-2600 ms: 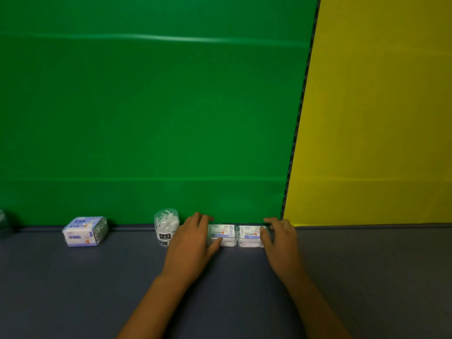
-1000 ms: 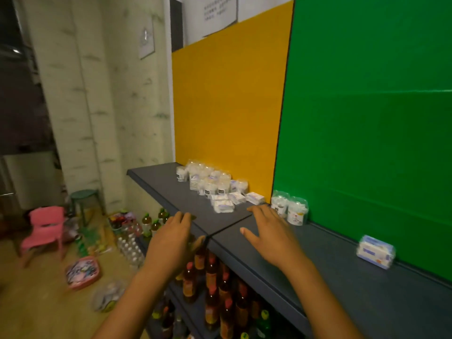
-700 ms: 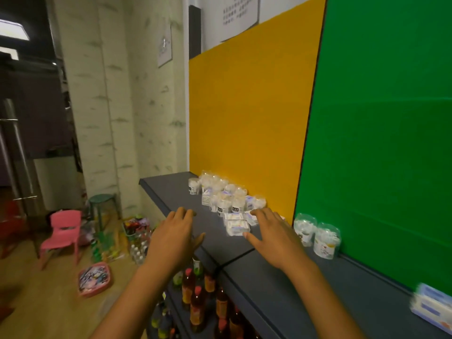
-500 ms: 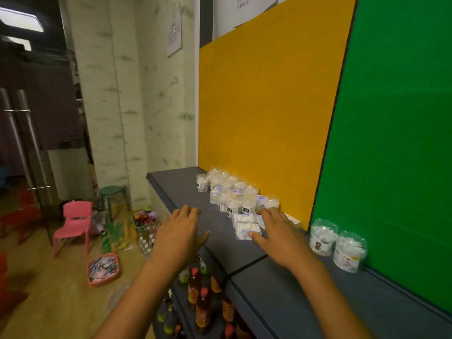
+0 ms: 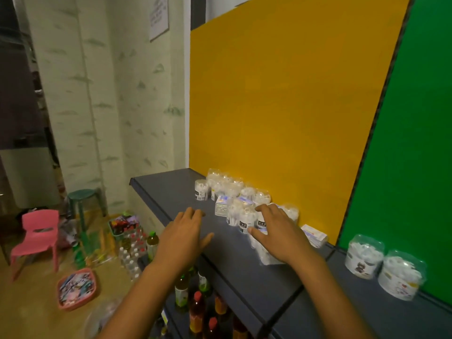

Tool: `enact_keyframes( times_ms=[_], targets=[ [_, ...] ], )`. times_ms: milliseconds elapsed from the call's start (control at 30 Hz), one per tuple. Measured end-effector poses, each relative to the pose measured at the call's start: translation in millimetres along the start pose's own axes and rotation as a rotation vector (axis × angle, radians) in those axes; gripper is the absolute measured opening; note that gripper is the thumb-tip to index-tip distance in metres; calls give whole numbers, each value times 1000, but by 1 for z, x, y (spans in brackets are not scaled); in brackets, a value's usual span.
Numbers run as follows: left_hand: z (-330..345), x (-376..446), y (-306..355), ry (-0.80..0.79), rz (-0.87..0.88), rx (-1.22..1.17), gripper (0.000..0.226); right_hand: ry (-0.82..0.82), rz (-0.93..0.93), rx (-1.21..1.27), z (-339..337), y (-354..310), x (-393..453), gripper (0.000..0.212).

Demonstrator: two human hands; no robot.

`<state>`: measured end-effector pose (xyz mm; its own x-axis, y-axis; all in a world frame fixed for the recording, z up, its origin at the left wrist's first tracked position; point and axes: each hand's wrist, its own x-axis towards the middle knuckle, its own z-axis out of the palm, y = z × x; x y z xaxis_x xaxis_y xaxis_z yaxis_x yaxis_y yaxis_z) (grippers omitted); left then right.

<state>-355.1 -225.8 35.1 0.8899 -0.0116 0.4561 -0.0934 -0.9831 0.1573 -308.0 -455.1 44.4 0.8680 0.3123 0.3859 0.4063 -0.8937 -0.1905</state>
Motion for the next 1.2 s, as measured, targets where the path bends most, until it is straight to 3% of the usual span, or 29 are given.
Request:
enact_keyframes(
  times_ms=[367,1000,1200],
  targets=[
    [37,87,-71,-80,243,-174,51,93,269,36,41,-37,49,50],
    [138,180,-54,-129,442,-497,48,314,509,153,103,-5,93,38],
    [167,193,-47,-89,462,-623,52,466,523,153,115,-4,96,31]
  ],
)
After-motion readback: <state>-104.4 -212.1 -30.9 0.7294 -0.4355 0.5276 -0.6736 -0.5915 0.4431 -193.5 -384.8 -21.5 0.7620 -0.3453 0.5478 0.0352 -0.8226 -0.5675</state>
